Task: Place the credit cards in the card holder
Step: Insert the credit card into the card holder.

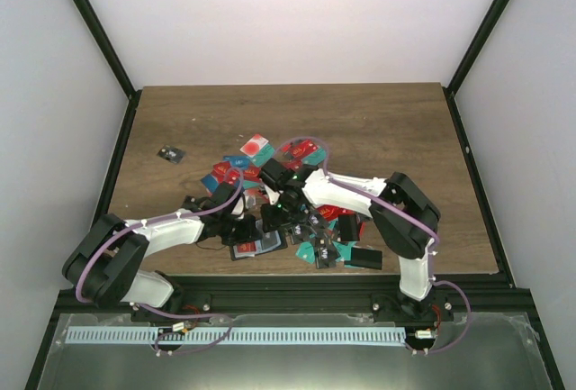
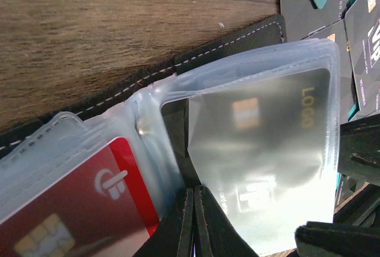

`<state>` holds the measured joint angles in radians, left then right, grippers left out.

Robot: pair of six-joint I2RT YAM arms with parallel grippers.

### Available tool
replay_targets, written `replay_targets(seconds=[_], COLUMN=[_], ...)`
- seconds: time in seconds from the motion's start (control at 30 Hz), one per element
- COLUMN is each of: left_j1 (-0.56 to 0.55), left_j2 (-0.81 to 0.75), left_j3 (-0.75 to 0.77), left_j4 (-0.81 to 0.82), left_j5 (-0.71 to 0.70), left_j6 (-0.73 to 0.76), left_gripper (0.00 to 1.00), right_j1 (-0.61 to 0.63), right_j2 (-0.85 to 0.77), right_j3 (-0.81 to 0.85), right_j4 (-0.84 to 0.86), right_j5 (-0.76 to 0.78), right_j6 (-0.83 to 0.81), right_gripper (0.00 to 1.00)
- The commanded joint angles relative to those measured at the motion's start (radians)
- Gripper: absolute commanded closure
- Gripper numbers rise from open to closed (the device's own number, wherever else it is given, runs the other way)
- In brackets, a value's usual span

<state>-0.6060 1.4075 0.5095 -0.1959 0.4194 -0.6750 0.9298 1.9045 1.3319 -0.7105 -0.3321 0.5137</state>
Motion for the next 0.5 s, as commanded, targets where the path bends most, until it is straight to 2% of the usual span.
replay_targets(seconds=[0.0,0.47], left_j1=[-0.017,-0.017], left_j2=[0.051,0.064], left_j3=[-0.016,0.015], left_j4=[-0.028,-0.04], left_j5=[-0.054,-0.053], left_j6=[0.027,0.037], left_gripper=[0.96,0.96], right_j1=[0.019,0.029], right_j2=[0.019,0.009], right_j3=[0.061,0.071], right_j4=[-0.023,-0.008], right_j5=[0.027,0.011], right_j6=[0.008,-0.003], right_gripper=[0.6,0.6])
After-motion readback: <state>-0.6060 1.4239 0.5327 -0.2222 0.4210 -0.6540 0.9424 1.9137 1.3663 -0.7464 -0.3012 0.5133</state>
